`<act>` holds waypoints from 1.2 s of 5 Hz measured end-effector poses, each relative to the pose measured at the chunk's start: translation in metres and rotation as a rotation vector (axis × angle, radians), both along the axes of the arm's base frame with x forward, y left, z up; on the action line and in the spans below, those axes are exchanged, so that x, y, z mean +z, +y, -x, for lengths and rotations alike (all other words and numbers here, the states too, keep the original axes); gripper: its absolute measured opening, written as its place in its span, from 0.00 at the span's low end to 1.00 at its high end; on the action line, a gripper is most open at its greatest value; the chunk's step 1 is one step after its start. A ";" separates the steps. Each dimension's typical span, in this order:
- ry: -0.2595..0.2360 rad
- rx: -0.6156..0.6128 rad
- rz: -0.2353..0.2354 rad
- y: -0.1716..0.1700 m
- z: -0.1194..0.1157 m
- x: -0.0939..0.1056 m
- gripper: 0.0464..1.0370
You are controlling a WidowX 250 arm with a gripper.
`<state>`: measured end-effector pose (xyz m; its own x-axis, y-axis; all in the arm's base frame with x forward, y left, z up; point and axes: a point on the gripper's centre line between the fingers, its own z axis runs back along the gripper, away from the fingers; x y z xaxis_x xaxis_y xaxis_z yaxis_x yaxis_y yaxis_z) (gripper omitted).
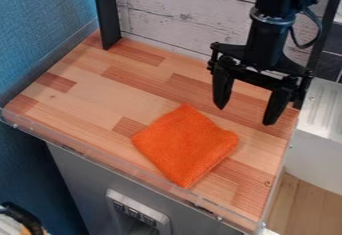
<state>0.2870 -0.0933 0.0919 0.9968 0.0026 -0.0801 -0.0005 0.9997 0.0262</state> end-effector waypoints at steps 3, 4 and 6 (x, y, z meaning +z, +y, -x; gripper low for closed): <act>-0.034 -0.331 0.047 0.017 -0.006 -0.012 0.96; -0.062 -0.462 0.062 0.025 -0.008 -0.013 0.96; -0.108 -0.669 0.068 0.040 -0.003 -0.003 0.96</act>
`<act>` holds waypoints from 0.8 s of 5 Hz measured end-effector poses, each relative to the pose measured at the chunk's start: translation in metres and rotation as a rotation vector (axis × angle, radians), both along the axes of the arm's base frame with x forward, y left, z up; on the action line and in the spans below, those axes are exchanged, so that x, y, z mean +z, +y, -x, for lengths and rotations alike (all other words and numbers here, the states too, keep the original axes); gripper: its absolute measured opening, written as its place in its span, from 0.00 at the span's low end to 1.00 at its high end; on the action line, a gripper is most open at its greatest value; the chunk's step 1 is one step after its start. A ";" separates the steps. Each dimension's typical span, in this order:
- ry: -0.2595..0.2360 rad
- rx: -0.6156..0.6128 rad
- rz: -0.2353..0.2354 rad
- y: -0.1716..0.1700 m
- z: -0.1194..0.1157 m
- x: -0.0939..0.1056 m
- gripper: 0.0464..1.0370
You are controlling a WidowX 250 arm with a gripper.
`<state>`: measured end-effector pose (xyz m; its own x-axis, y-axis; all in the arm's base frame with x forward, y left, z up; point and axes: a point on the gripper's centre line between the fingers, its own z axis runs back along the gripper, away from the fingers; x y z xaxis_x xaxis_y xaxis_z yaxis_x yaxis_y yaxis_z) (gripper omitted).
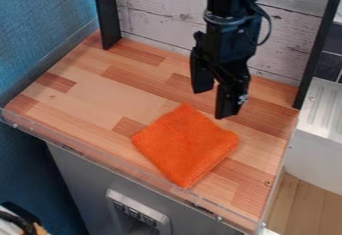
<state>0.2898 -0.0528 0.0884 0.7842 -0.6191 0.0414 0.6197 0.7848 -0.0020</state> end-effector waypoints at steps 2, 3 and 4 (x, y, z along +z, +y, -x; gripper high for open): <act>0.016 -0.116 -0.001 0.015 0.012 0.000 0.62; 0.012 -0.152 -0.002 0.017 0.013 -0.004 0.32; 0.026 -0.177 -0.003 0.016 0.011 -0.017 0.11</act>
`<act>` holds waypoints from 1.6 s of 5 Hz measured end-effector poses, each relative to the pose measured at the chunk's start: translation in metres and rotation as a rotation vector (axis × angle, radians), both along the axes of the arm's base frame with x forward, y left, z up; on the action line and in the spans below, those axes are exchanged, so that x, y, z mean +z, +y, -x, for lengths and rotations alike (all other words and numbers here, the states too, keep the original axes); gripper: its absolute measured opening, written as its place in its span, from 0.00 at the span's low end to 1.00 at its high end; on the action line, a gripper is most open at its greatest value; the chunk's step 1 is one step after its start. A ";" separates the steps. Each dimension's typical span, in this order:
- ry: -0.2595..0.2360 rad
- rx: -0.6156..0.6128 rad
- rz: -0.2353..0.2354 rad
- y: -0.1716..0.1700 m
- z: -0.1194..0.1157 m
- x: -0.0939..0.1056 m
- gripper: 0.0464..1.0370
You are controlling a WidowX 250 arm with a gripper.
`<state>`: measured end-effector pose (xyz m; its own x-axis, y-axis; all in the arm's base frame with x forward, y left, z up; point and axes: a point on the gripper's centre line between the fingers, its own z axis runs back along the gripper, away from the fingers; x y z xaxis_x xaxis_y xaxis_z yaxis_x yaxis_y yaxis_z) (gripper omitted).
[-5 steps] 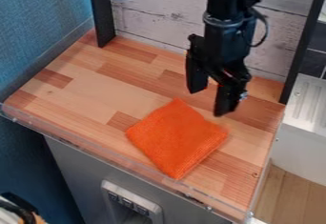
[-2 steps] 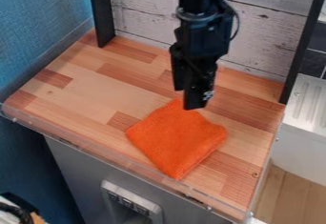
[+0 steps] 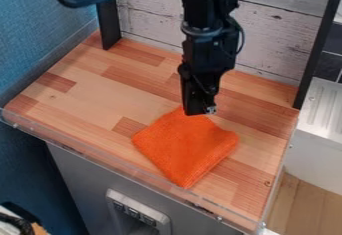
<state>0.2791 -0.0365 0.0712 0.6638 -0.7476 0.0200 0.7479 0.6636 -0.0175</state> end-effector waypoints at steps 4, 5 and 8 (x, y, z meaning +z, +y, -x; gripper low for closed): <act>0.050 0.001 -0.026 0.006 0.002 -0.053 0.02; 0.047 0.007 -0.047 0.010 0.005 -0.059 0.02; 0.019 0.355 -0.113 -0.002 -0.001 -0.063 0.02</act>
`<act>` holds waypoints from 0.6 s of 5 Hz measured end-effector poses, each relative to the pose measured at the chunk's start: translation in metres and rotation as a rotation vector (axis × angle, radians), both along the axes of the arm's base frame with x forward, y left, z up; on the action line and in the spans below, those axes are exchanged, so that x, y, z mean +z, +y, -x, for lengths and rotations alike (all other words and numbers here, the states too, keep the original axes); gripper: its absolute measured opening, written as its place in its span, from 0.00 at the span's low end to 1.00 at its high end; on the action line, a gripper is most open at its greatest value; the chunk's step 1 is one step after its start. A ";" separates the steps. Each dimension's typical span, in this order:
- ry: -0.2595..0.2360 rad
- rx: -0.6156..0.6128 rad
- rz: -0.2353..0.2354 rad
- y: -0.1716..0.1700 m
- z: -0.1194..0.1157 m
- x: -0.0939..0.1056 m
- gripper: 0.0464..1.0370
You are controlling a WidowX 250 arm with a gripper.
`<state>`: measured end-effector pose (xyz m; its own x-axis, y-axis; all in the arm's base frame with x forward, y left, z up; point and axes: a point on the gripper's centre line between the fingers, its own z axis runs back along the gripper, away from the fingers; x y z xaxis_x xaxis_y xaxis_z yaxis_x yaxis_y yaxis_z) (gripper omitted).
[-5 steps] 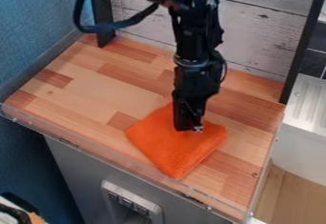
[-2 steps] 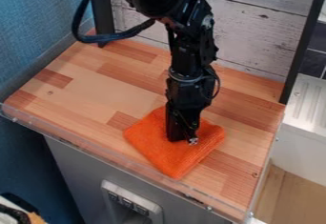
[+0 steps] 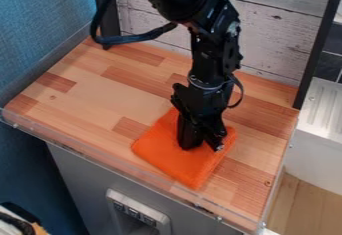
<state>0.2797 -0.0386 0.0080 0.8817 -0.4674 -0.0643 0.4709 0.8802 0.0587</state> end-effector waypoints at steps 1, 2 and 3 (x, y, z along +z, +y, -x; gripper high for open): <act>-0.032 0.134 0.001 -0.006 -0.003 0.000 0.02; -0.065 0.249 0.014 -0.014 -0.005 0.000 0.02; -0.082 0.346 0.037 -0.024 -0.005 0.000 0.02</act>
<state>0.2849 -0.0625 0.0075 0.9897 -0.1411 0.0249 0.1397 0.9890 0.0493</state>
